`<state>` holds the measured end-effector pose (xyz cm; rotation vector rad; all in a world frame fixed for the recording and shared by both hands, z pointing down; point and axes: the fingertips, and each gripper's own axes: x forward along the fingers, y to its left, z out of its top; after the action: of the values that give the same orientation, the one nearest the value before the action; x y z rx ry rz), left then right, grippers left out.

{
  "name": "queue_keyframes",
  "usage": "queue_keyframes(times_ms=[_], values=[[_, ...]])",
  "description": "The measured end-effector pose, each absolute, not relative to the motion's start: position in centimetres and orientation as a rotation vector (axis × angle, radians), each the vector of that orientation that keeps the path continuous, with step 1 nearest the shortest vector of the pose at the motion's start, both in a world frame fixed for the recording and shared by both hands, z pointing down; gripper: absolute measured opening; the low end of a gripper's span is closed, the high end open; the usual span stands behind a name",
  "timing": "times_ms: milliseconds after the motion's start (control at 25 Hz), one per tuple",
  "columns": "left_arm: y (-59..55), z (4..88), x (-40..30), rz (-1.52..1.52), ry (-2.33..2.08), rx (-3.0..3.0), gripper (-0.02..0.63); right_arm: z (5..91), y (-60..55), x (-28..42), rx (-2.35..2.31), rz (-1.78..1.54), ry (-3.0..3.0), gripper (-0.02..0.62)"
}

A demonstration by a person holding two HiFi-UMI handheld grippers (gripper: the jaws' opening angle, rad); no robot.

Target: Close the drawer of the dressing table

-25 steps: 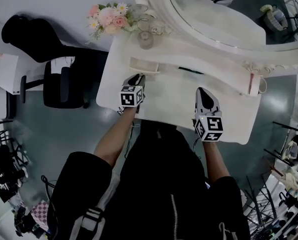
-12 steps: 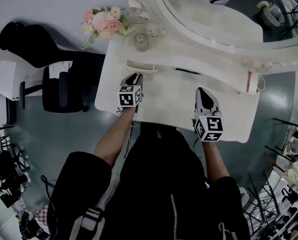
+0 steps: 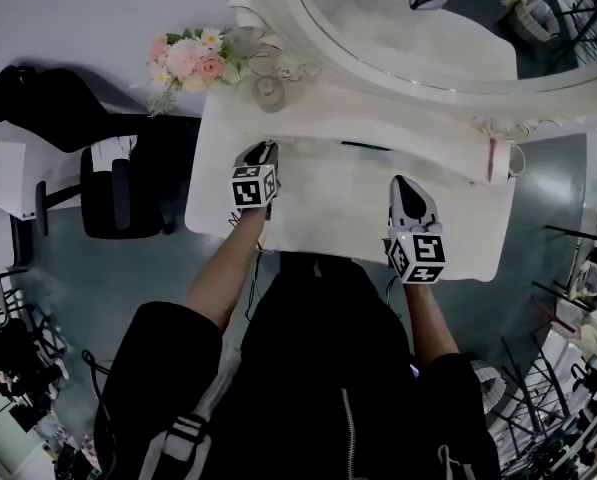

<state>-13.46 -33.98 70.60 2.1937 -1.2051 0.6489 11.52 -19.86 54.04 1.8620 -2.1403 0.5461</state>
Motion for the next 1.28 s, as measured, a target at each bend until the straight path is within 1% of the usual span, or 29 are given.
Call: queue_keyframes(times_ms=[680, 760, 880, 1040, 1080, 1120, 1160, 1200, 1280], values=[[-35.7, 70.7, -12.7, 0.657, -1.208, 2.212, 0.104, 54.1, -19.8, 13.4, 1.890, 0.561, -2.107, 0.002], [-35.8, 70.6, -12.7, 0.669, -1.219, 2.223, 0.110, 54.1, -19.7, 13.7, 1.893, 0.563, -2.103, 0.002], [-35.6, 70.4, -12.9, 0.666, -1.236, 2.225, 0.143, 54.1, -19.6, 14.1, 1.899, 0.565, -2.103, 0.002], [-34.3, 69.8, -13.6, 0.645, -1.259, 2.214, 0.141, 54.0, -19.5, 14.2, 1.896, 0.561, -2.115, 0.002], [-33.9, 69.6, -13.8, 0.641, -1.263, 2.219, 0.131, 54.0, -19.6, 14.1, 1.893, 0.558, -2.122, 0.002], [-33.5, 69.2, -13.9, 0.638, -1.266, 2.229, 0.103, 53.9, -19.7, 14.1, 1.890, 0.553, -2.130, 0.002], [-33.0, 68.7, -14.1, 0.632, -1.268, 2.242, 0.067, 53.9, -19.8, 14.0, 1.886, 0.548, -2.140, 0.002], [-32.6, 68.0, -14.1, 0.622, -1.266, 2.258, 0.013, 53.7, -20.0, 13.9, 1.883, 0.540, -2.151, 0.002], [-31.9, 66.4, -13.9, 0.596, -1.255, 2.300, 0.006, 53.3, -20.4, 13.7, 1.879, 0.523, -2.173, 0.002]])
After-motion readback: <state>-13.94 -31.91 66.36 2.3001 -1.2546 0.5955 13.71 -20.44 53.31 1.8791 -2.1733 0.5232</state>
